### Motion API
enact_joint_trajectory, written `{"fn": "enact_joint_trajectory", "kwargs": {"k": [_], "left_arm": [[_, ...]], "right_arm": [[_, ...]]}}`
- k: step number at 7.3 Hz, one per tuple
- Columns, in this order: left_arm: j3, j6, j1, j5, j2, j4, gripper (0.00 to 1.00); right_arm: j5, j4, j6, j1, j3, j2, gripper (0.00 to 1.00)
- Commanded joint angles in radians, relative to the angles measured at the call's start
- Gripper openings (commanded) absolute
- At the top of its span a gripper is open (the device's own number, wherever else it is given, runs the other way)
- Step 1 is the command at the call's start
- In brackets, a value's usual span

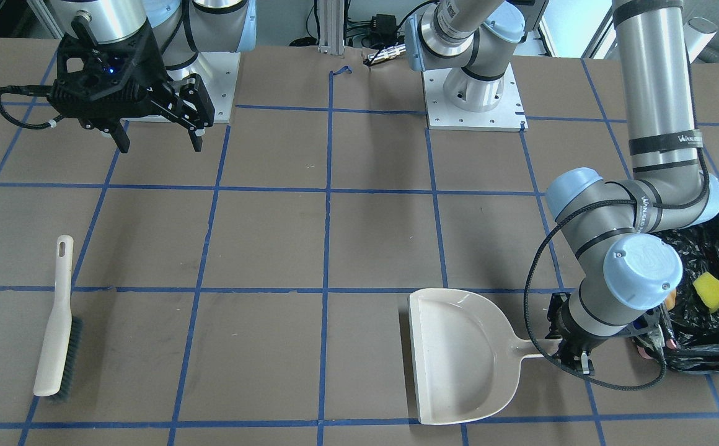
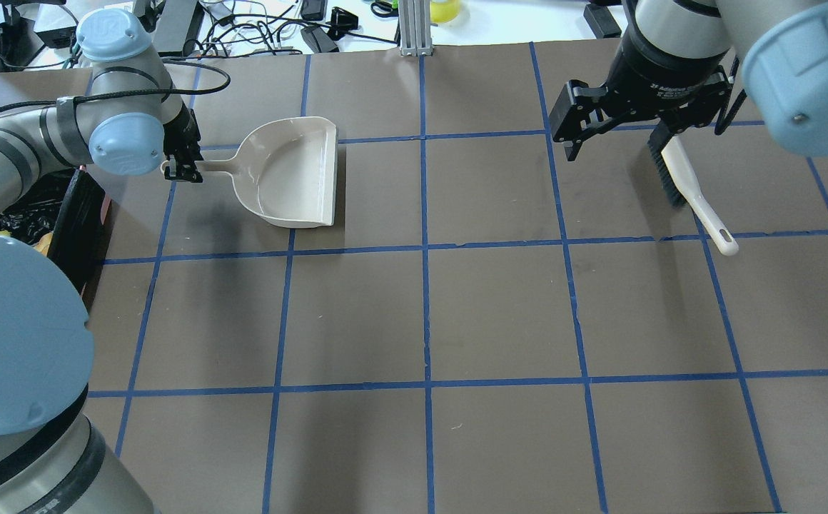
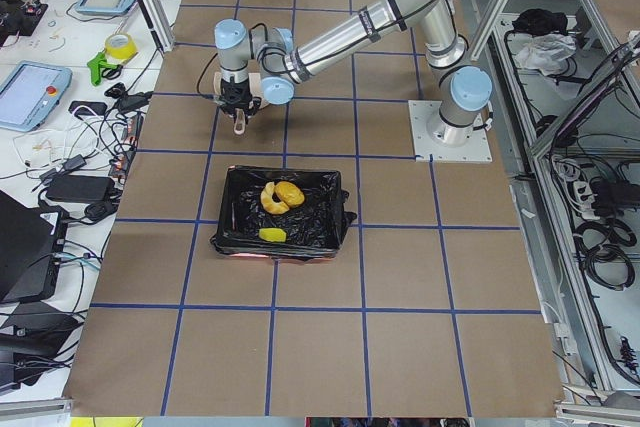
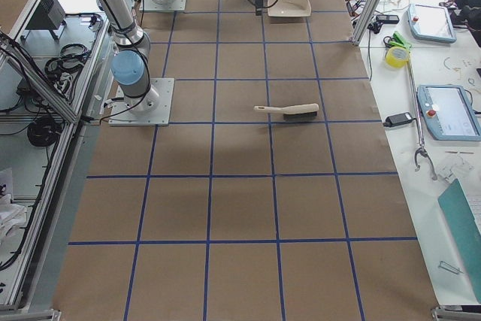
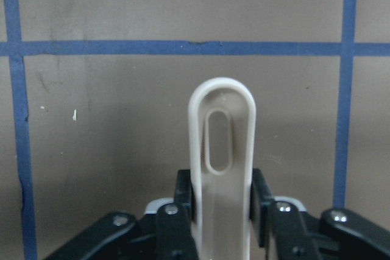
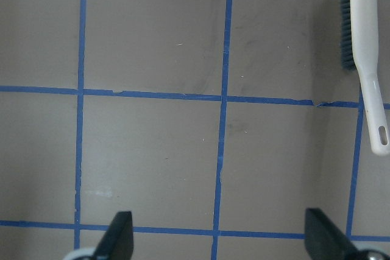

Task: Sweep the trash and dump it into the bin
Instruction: 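Open the left gripper to release the dustpan handle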

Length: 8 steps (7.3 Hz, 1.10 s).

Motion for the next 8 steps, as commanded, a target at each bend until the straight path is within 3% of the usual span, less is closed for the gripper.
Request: {"fn": "enact_joint_trajectory", "kwargs": {"k": [1,2,3,4,6,7,8], "left_arm": [[0.014,-0.008,0.0,0.004,-0.014,0.002,0.0],[0.011,-0.013,0.0,0.002,-0.019,0.002,0.0],[0.011,-0.022,0.0,0.004,-0.021,0.003,0.09],[0.009,-0.022,0.0,0.004,-0.021,0.003,0.36],[0.005,-0.022,0.0,0.004,-0.011,0.003,0.7],[0.005,-0.016,0.0,0.004,-0.001,0.003,0.81],[0.006,-0.02,-0.002,0.002,0.009,0.002,0.82]], "right_arm": [[0.002,-0.008,-0.001,0.0,0.0,0.0,1.0],[0.003,-0.003,0.001,0.0,0.0,0.0,1.0],[0.002,-0.005,0.001,0.0,0.003,0.0,1.0],[0.002,-0.009,0.001,0.0,0.006,0.0,1.0],[0.002,-0.008,0.001,0.0,0.008,0.0,1.0],[0.0,-0.003,0.001,0.0,0.008,0.0,1.0],[-0.002,-0.005,0.001,-0.002,0.008,0.0,1.0]]}}
